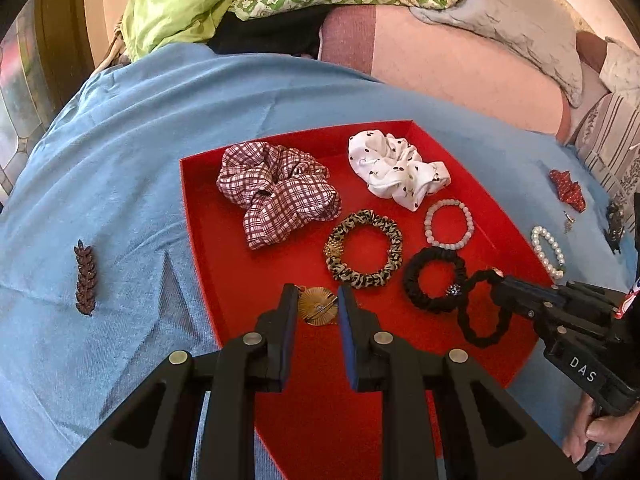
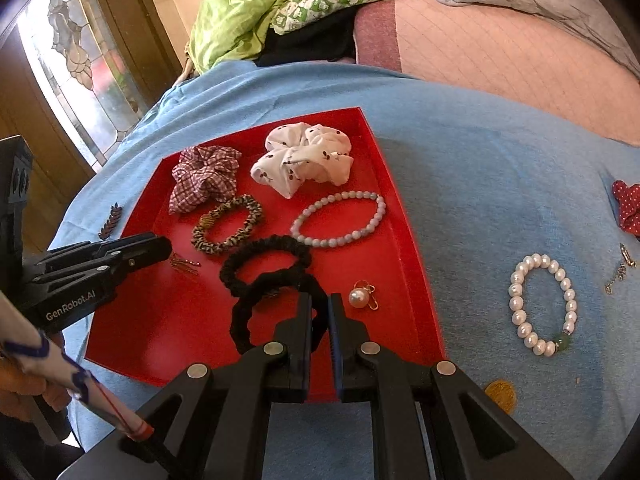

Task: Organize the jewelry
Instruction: 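Open both tools to release the hair tie and gold coin pendant in the tray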

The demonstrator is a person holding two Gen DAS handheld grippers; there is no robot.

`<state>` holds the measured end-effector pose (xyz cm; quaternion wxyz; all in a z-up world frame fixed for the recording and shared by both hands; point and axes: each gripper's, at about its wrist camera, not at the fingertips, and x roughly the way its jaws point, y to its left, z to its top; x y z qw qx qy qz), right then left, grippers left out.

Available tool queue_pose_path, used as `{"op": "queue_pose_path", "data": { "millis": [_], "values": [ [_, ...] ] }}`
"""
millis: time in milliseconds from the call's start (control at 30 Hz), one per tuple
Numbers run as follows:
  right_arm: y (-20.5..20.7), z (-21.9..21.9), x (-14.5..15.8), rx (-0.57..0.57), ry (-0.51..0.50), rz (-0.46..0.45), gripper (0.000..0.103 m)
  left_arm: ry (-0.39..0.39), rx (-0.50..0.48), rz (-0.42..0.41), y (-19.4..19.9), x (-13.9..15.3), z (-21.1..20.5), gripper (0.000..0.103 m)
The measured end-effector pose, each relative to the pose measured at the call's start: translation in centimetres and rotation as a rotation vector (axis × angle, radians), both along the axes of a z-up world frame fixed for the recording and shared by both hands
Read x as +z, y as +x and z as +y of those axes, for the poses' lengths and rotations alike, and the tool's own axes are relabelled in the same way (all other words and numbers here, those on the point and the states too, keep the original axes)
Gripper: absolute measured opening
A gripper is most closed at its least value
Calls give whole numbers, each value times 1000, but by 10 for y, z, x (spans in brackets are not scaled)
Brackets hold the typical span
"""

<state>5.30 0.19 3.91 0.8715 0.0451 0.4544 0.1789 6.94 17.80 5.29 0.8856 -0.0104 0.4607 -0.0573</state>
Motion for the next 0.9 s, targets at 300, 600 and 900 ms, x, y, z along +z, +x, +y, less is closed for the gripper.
{"op": "queue_pose_path", "data": {
  "millis": [300,600,900],
  "values": [
    [2,0,-2,-1,-3,5,10,26,1,8,4,-5,-3,19],
    [3,-1,-2,-3,0,7,10,28,-7,14,6,-6,-5,19],
    [2,-3,-1,-7,10,10,10,30,-11,15,6,-6,-6,20]
  ]
}}
